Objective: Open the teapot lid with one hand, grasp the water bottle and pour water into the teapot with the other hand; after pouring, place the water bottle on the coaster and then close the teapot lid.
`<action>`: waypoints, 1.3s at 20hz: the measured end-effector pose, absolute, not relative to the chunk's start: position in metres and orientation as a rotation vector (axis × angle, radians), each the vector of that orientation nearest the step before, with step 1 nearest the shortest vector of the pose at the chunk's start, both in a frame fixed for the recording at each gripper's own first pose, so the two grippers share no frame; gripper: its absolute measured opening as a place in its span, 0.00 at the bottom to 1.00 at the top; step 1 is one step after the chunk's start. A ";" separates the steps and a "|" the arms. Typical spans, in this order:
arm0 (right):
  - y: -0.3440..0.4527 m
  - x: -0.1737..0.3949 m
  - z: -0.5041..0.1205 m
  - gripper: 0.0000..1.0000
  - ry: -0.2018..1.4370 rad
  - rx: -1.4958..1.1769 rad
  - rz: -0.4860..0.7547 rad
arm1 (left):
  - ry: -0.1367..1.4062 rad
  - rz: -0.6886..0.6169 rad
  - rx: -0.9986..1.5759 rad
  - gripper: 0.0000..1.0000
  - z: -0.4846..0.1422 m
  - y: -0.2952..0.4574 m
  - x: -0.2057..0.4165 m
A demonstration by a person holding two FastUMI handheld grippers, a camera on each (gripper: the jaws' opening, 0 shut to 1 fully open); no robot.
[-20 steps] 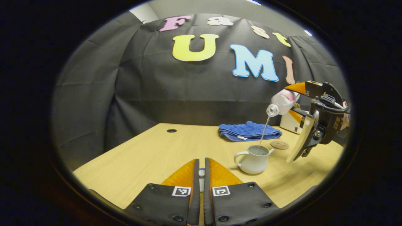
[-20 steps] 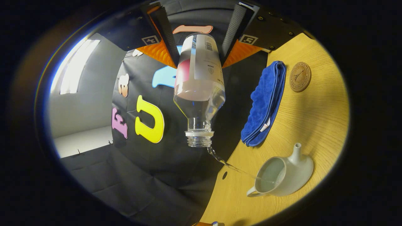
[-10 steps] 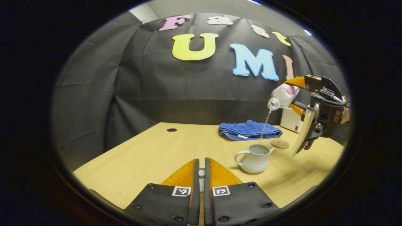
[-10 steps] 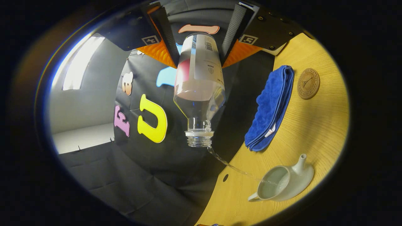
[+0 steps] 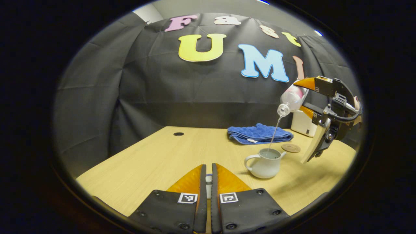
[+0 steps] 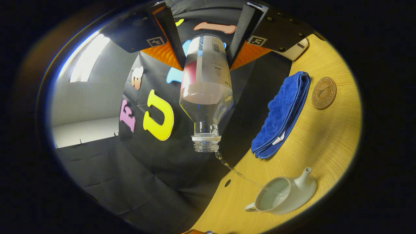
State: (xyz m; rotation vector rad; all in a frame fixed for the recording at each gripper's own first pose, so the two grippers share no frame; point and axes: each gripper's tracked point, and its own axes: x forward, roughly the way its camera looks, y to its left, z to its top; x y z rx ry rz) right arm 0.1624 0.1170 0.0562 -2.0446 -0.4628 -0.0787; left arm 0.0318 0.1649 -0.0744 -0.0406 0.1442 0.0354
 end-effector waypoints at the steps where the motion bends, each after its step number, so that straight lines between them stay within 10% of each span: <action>1: 0.119 0.163 0.056 0.77 -0.465 -2.053 -0.075 | 0.144 0.037 -0.039 0.12 -0.074 0.166 0.032; 26: 0.138 0.147 0.024 0.77 -0.693 -2.282 -0.065 | 0.139 0.044 -0.031 0.12 -0.073 0.169 0.031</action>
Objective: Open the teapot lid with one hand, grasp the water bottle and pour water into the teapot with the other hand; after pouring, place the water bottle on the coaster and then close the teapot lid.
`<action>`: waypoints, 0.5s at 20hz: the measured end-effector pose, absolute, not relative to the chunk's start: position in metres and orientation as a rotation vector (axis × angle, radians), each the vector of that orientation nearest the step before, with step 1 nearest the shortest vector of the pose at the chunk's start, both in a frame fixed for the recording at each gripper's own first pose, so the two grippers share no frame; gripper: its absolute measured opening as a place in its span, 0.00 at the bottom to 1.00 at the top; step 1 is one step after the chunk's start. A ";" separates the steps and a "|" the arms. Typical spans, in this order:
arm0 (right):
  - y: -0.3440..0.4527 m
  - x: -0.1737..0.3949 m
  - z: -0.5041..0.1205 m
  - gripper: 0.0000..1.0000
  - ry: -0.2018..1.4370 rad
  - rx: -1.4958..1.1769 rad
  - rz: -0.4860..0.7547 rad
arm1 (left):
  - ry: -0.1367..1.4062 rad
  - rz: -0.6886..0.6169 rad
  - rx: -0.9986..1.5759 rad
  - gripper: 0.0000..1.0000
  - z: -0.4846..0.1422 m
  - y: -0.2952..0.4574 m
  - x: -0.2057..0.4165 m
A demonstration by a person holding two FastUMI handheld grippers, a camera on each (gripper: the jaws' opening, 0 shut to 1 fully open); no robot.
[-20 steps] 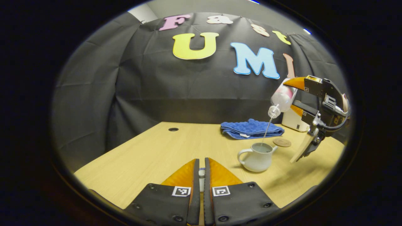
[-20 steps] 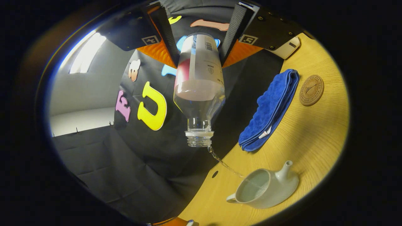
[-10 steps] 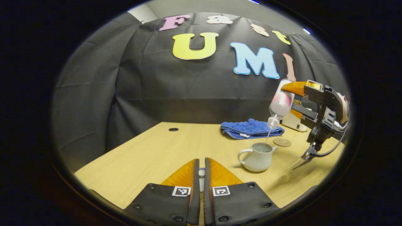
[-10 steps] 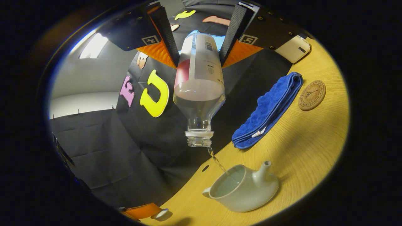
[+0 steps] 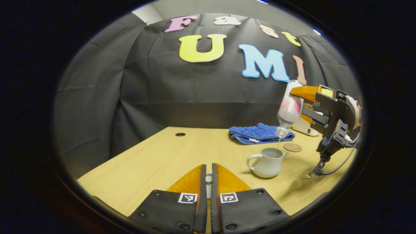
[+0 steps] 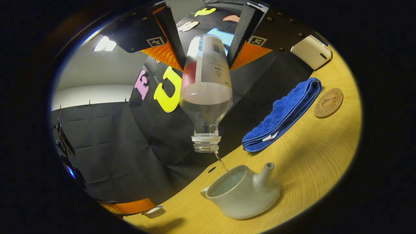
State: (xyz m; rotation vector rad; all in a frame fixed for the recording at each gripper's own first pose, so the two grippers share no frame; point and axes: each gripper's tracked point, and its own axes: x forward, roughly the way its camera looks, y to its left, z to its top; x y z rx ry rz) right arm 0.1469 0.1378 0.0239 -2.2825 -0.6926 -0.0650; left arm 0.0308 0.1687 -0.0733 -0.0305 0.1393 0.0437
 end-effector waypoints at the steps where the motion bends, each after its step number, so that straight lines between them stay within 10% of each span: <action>1: 0.138 0.147 0.024 0.77 -0.687 -2.276 -0.059 | 0.139 0.042 -0.031 0.12 -0.074 0.168 0.030; 10: 0.122 0.156 0.009 0.77 -0.512 -2.101 0.036 | 0.137 0.044 -0.030 0.12 -0.073 0.170 0.030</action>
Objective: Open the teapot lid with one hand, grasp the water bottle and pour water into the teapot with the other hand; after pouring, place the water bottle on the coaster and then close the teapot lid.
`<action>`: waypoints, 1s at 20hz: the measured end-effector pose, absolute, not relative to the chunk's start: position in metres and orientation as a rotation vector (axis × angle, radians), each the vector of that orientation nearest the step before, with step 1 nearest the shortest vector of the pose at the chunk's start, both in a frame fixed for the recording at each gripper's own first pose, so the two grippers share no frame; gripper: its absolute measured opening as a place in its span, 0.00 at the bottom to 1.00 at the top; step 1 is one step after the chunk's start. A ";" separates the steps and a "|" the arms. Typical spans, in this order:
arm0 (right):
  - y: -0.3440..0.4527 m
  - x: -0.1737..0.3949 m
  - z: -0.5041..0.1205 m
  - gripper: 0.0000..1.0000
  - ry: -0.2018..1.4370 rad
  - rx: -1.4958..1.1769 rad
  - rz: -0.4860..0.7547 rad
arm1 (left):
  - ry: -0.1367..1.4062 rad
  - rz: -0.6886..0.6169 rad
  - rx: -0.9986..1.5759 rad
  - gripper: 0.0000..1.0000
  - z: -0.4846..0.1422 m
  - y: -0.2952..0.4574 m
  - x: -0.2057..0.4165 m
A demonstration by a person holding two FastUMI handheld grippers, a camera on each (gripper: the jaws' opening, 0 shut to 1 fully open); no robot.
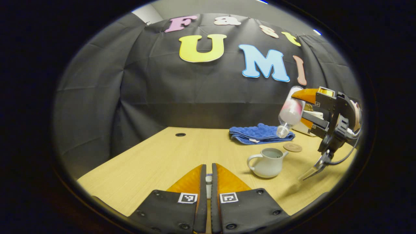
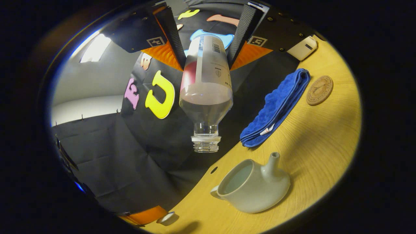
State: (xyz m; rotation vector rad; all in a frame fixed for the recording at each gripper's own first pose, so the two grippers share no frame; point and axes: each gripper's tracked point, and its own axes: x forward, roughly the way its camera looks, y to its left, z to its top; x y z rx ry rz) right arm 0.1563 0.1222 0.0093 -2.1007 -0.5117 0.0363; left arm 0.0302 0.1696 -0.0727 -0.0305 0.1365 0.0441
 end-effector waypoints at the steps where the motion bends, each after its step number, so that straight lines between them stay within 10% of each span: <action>1: 0.118 0.159 0.003 0.77 -0.463 -2.036 0.066 | 0.136 0.044 -0.031 0.12 -0.072 0.169 0.030; 20: 0.077 0.203 -0.065 0.78 0.194 -0.385 0.318 | 0.127 0.060 -0.031 0.11 -0.071 0.172 0.029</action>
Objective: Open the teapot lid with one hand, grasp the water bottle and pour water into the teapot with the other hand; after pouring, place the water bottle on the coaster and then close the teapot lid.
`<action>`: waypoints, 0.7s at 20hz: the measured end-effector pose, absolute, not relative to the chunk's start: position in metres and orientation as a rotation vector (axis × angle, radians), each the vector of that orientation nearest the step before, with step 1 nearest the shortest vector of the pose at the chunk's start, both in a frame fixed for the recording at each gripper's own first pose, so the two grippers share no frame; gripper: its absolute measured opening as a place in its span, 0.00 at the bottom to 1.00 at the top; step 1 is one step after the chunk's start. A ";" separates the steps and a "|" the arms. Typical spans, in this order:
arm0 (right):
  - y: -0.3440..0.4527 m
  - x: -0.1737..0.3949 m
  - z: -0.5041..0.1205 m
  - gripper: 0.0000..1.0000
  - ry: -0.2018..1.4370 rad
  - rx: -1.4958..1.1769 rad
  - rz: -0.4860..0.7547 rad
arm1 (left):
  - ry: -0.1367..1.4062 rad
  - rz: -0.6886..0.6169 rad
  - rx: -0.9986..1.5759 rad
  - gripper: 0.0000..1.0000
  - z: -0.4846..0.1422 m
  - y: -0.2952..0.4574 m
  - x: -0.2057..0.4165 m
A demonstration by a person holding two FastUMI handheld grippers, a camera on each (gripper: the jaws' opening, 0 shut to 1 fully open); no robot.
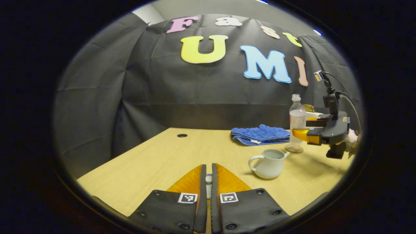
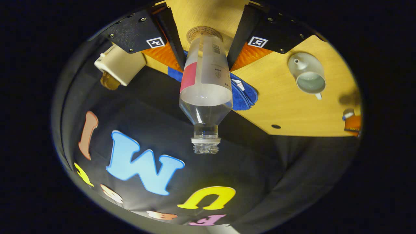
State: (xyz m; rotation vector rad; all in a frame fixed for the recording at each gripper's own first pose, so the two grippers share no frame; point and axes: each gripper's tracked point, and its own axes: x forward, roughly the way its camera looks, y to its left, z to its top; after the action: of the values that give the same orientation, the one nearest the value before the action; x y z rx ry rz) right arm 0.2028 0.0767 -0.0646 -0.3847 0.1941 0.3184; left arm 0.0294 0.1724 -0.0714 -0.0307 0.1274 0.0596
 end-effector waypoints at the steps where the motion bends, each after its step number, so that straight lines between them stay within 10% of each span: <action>1: 0.071 0.207 -0.067 0.78 0.201 -0.339 0.303 | 0.127 0.060 -0.029 0.12 -0.072 0.172 0.030; 14: 0.039 0.226 -0.094 0.77 0.275 -0.143 0.238 | 0.127 0.072 -0.015 0.12 -0.071 0.172 0.030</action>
State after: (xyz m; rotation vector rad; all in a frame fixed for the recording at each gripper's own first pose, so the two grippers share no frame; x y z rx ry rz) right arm 0.2262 0.0394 -0.0940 -0.1432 0.2752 0.2382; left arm 0.0301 0.1723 -0.0712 -0.0152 0.1269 0.0724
